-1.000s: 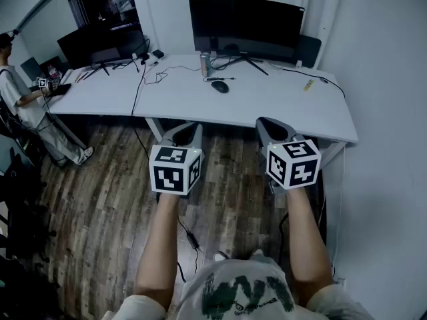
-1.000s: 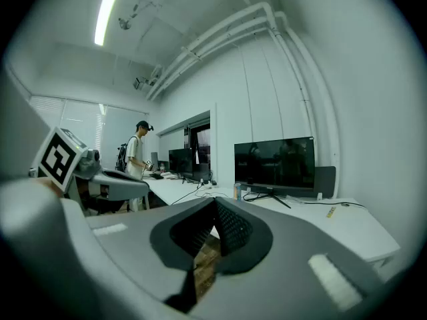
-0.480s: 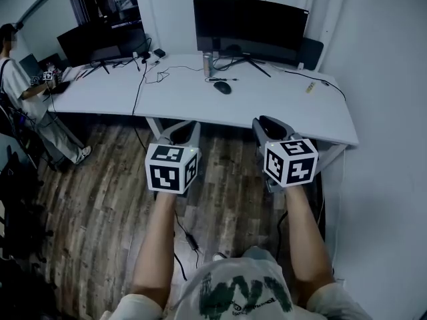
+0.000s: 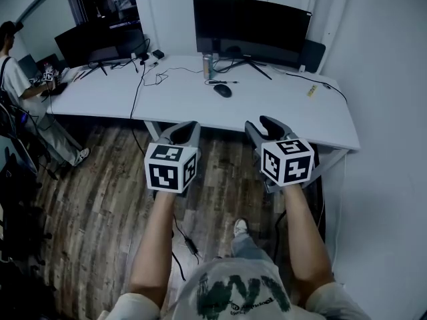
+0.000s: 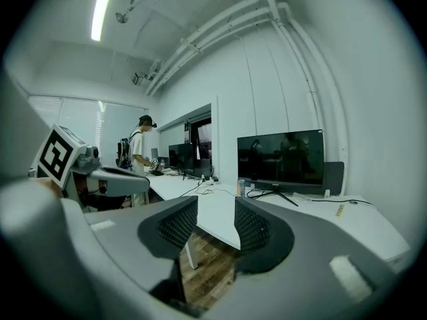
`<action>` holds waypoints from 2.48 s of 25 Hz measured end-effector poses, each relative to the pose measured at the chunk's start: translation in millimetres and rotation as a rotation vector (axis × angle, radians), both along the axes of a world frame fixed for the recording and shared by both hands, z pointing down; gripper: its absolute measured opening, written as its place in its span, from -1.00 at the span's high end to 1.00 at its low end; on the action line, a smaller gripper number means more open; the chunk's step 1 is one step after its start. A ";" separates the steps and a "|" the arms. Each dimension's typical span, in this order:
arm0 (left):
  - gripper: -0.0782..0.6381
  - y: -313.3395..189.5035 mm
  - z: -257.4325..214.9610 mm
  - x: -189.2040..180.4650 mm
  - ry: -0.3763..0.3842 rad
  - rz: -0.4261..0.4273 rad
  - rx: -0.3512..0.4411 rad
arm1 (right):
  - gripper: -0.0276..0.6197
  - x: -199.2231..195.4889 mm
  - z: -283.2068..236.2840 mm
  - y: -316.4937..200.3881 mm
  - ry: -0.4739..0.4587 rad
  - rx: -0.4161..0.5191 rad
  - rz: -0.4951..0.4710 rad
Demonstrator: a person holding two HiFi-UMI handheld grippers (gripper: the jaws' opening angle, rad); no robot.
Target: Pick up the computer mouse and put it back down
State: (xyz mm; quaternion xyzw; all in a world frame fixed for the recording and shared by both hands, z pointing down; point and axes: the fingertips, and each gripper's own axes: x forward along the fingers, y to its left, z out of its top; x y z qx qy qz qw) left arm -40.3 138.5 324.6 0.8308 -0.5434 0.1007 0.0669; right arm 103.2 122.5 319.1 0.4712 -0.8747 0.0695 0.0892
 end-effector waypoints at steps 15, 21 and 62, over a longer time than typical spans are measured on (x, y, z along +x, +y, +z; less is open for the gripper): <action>0.78 -108.1 8.3 5.1 -0.014 -0.021 -0.037 | 0.01 1.8 16.5 -110.0 -0.040 -0.043 -0.016; 0.78 -150.6 5.6 15.2 -0.018 -0.048 -0.035 | -0.07 9.0 17.0 -151.5 -0.035 -0.054 -0.046; 0.78 -321.3 23.7 0.2 -0.089 -0.084 -0.030 | -0.16 -18.1 49.5 -319.8 -0.021 -0.106 -0.117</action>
